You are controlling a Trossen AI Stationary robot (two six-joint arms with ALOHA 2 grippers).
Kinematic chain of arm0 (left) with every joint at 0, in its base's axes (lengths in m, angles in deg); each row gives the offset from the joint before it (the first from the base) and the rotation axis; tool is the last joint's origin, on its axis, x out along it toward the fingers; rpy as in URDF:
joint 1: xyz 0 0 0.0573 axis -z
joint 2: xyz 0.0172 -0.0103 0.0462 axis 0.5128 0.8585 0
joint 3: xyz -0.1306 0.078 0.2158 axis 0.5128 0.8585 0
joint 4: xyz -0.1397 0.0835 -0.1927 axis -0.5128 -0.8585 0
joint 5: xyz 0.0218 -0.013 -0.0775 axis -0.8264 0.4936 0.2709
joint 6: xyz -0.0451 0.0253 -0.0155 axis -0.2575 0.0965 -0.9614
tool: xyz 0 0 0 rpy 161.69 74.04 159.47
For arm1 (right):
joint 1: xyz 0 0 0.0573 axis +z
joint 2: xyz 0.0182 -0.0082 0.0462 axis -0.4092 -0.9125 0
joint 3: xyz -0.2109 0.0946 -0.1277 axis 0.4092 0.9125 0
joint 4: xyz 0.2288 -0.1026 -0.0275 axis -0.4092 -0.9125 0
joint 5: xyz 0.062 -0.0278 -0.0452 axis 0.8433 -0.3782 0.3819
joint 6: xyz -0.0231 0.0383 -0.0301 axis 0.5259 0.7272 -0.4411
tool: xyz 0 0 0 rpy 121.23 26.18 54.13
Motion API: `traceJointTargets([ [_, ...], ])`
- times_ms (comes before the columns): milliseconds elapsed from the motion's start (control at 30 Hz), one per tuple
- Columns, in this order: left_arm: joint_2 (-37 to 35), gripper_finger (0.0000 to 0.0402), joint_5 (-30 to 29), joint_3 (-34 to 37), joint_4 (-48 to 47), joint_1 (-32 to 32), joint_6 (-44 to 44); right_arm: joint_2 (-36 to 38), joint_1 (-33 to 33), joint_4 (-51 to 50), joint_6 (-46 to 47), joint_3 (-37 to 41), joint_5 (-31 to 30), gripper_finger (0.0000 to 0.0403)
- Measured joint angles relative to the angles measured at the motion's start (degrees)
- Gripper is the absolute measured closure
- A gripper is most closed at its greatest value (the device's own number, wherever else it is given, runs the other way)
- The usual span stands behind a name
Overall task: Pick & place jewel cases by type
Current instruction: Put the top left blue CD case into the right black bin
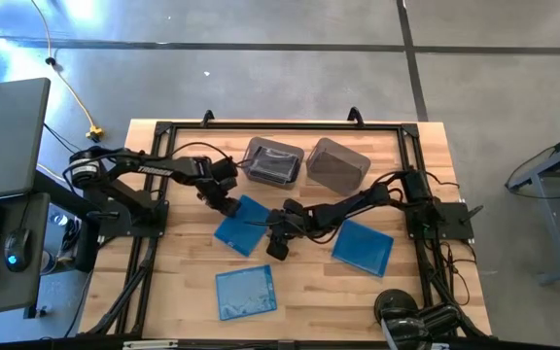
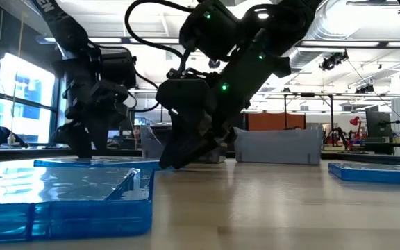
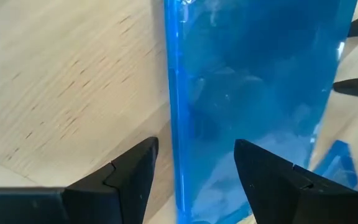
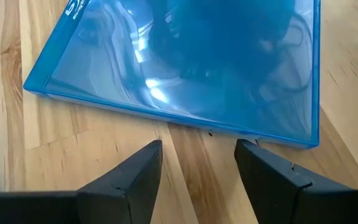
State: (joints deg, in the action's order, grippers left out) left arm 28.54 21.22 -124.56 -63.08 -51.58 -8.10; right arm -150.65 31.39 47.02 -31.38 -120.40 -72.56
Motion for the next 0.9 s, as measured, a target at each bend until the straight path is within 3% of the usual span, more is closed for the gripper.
traceJointTargets([
  [200, 0.0, 0.0181, -5.2, 0.3, 3.0, 6.7, -3.4, 0.0, 0.1, 0.6, -1.8, 0.1, -0.7, 0.0199],
  [433, 0.1, 0.0181, -6.7, 0.4, 8.0, 11.5, -6.4, 0.0, 0.1, 1.1, -1.6, 0.2, -0.2, 0.0199],
  [900, 0.3, 0.0181, -5.1, -14.1, -9.7, 11.9, 6.0, 0.3, 0.8, -4.1, -3.2, 0.1, -3.6, 0.0199],
])
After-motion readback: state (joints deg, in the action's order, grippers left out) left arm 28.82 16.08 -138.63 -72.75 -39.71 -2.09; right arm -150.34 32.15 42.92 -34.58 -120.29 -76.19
